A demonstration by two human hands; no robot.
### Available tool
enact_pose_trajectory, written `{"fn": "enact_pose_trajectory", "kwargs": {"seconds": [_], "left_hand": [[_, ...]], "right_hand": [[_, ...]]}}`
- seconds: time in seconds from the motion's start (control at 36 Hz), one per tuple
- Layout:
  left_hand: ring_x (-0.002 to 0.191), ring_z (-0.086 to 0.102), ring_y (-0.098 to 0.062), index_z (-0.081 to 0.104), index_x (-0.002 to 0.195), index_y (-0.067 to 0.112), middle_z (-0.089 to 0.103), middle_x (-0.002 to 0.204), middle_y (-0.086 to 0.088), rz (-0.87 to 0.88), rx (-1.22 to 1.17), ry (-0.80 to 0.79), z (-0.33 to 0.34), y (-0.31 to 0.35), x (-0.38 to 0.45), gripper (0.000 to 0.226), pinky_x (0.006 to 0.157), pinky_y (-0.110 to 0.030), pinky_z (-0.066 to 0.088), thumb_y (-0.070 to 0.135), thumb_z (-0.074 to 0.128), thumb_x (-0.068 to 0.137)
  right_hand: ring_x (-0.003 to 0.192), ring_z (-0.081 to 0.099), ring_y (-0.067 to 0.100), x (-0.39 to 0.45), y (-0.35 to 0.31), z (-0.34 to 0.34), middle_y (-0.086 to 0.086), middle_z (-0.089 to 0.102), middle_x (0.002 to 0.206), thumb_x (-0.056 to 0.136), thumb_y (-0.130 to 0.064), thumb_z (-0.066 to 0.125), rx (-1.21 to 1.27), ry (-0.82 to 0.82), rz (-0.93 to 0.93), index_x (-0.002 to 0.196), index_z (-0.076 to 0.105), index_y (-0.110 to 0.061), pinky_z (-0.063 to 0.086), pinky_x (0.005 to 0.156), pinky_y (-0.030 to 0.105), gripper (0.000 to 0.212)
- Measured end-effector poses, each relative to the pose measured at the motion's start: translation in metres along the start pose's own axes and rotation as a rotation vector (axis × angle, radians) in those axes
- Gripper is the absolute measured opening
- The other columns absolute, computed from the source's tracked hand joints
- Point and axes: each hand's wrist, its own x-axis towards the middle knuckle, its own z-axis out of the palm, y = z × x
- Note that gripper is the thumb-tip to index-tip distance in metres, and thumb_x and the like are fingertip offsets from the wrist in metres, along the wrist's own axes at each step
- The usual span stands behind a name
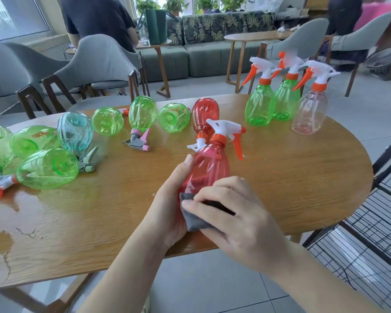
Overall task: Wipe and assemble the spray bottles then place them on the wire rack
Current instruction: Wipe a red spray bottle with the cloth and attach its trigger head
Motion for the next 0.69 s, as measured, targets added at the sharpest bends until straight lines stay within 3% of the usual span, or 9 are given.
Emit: {"fn": "enact_pose_trajectory", "kwargs": {"seconds": [0.14, 0.22, 0.28, 0.36, 0.44, 0.56, 0.64, 0.69], "left_hand": [[0.094, 0.072, -0.023, 0.061, 0.132, -0.002, 0.07, 0.107, -0.013, 0.044, -0.003, 0.008, 0.003, 0.001, 0.005, 0.054, 0.074, -0.03, 0.061, 0.043, 0.054, 0.101], [0.119, 0.065, -0.031, 0.063, 0.14, 0.006, 0.066, 0.133, -0.017, 0.087, 0.104, 0.064, 0.0, 0.0, 0.007, 0.059, 0.1, -0.047, 0.057, 0.045, 0.061, 0.096], [0.123, 0.064, -0.033, 0.066, 0.137, 0.008, 0.065, 0.137, -0.017, 0.096, 0.14, 0.086, -0.002, -0.002, 0.008, 0.06, 0.107, -0.05, 0.051, 0.046, 0.066, 0.091], [0.121, 0.065, -0.034, 0.066, 0.137, 0.008, 0.066, 0.136, -0.019, 0.102, 0.146, 0.094, -0.001, -0.002, 0.006, 0.06, 0.106, -0.05, 0.052, 0.048, 0.065, 0.092], [0.117, 0.068, -0.032, 0.066, 0.137, 0.008, 0.067, 0.134, -0.018, 0.109, 0.132, 0.093, 0.001, 0.0, 0.004, 0.06, 0.105, -0.049, 0.051, 0.051, 0.058, 0.096], [0.119, 0.065, -0.035, 0.059, 0.143, 0.007, 0.063, 0.139, -0.021, 0.098, 0.2, 0.018, 0.002, 0.001, 0.002, 0.081, 0.102, -0.053, 0.052, 0.055, 0.079, 0.081], [0.11, 0.067, -0.036, 0.05, 0.147, 0.005, 0.063, 0.134, -0.026, 0.099, 0.249, 0.028, 0.001, 0.0, 0.004, 0.101, 0.093, -0.054, 0.056, 0.05, 0.093, 0.067], [0.109, 0.068, -0.038, 0.053, 0.144, 0.004, 0.061, 0.136, -0.03, 0.076, 0.243, 0.019, 0.002, -0.001, 0.004, 0.097, 0.09, -0.055, 0.058, 0.048, 0.093, 0.067]], "right_hand": [[0.099, 0.064, 0.03, 0.007, 0.011, -0.006, 0.012, 0.071, 0.109, 0.1, -0.009, 0.066, 0.0, 0.136, 0.122, 0.115, 0.076, -0.002, 0.052, 0.093, 0.039, 0.019], [0.105, 0.065, 0.024, 0.013, 0.023, -0.013, 0.009, 0.068, 0.111, 0.099, -0.012, 0.062, -0.036, 0.214, 0.341, 0.117, 0.075, -0.004, 0.049, 0.098, 0.026, 0.024], [0.109, 0.063, 0.017, 0.016, 0.03, -0.016, 0.007, 0.068, 0.112, 0.097, -0.01, 0.063, -0.04, 0.239, 0.463, 0.117, 0.074, -0.005, 0.042, 0.099, 0.014, 0.023], [0.11, 0.059, 0.006, 0.016, 0.029, -0.016, 0.006, 0.067, 0.113, 0.096, -0.006, 0.064, 0.003, 0.242, 0.508, 0.117, 0.073, -0.003, 0.038, 0.098, 0.009, 0.024], [0.11, 0.062, 0.011, 0.01, 0.021, -0.012, 0.006, 0.066, 0.115, 0.095, -0.007, 0.066, 0.04, 0.233, 0.46, 0.119, 0.073, -0.003, 0.044, 0.097, 0.016, 0.025], [0.107, 0.065, 0.02, 0.009, 0.019, -0.012, 0.007, 0.067, 0.113, 0.094, -0.013, 0.063, 0.06, 0.206, 0.38, 0.115, 0.075, -0.003, 0.048, 0.096, 0.023, 0.026], [0.109, 0.061, 0.009, 0.013, 0.023, -0.016, 0.003, 0.066, 0.112, 0.095, -0.016, 0.06, 0.053, 0.214, 0.447, 0.115, 0.075, -0.005, 0.043, 0.098, 0.015, 0.027], [0.109, 0.057, -0.002, 0.014, 0.023, -0.017, 0.0, 0.064, 0.112, 0.095, -0.017, 0.059, 0.08, 0.229, 0.498, 0.115, 0.075, -0.007, 0.041, 0.097, 0.012, 0.028]]}}
